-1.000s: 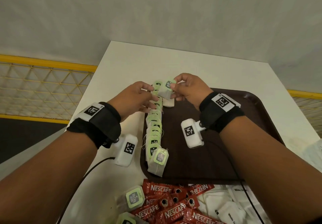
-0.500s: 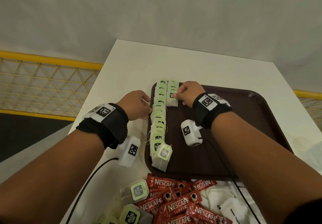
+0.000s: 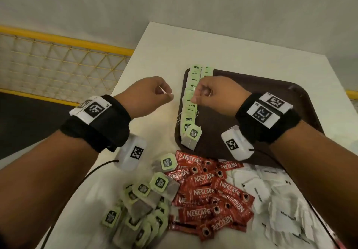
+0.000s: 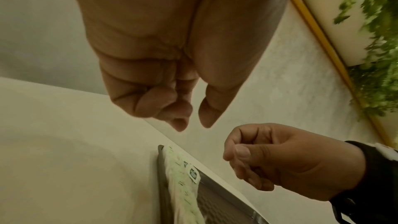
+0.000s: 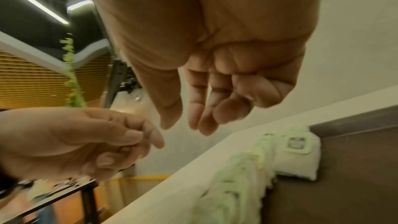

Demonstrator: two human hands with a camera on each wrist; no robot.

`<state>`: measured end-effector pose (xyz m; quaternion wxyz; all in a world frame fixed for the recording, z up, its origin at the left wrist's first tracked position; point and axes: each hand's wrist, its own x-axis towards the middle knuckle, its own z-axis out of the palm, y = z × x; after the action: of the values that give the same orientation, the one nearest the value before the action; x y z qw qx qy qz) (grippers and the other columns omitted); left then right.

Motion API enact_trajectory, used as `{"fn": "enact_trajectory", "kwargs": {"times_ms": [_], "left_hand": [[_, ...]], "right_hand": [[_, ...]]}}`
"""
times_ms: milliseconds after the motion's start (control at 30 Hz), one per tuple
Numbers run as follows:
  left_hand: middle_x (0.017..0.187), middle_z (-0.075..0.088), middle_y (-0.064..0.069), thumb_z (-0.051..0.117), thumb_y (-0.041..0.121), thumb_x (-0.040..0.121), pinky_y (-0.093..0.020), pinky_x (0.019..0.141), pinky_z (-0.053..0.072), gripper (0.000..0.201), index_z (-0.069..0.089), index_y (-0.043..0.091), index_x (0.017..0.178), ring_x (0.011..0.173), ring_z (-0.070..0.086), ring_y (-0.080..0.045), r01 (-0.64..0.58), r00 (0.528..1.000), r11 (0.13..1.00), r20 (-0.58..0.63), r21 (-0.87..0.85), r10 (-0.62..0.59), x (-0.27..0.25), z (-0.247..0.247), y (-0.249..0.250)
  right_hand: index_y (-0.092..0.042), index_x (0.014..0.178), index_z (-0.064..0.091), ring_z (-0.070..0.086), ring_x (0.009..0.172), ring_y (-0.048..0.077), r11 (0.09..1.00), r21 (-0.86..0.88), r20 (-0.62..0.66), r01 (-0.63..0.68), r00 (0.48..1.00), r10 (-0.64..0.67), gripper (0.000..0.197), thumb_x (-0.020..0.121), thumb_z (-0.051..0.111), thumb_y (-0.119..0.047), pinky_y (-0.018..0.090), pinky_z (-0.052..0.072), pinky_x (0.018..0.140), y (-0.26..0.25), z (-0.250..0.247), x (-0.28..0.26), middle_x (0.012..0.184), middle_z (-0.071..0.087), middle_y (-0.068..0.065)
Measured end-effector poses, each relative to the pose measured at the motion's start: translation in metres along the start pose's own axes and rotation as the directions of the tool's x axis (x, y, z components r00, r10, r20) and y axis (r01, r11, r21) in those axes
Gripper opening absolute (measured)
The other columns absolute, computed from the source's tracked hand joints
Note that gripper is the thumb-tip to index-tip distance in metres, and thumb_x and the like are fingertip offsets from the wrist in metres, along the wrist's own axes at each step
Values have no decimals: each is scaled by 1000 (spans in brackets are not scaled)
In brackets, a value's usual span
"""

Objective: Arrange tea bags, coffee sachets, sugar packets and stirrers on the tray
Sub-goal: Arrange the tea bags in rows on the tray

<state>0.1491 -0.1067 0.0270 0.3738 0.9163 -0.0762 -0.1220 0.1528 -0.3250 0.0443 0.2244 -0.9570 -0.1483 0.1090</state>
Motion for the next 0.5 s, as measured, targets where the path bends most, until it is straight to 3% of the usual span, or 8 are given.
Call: {"fn": "enact_trajectory", "kwargs": {"times_ms": [133,300,433,500], "left_hand": [[93,63,8,59,41,94,-20,59,41,18,63,26,103,78,64,-11,-22,994,999,103,47,17,-53,-2,-10],[92,61,12,56,42,96,-14,62,36,20,63,24,101,77,54,-3,-34,982,967,190,253,-15,-109,5,-42],[86,61,5,53,50,95,-31,74,47,31,61,20,92,80,56,-15,3,973,920,209,393,-93,-139,19,-65],[83,58,3,49,62,92,-33,69,45,42,54,20,85,75,53,-15,34,961,887,229,460,-156,-147,25,-68]], "right_hand": [[-24,95,65,56,76,6,985,-85,239,152,962,-128,22,89,62,-45,21,43,66,-36,23,-42,85,61,-10],[-23,114,62,57,94,13,931,-193,388,311,895,-218,32,91,59,-45,32,48,82,-68,64,-73,103,61,-6],[-25,131,51,53,107,22,885,-264,441,383,864,-243,41,91,58,-34,35,44,88,-84,92,-84,115,53,0],[-25,136,47,50,109,24,861,-315,454,400,860,-234,46,92,57,-26,35,42,85,-88,100,-85,117,50,2]]}}
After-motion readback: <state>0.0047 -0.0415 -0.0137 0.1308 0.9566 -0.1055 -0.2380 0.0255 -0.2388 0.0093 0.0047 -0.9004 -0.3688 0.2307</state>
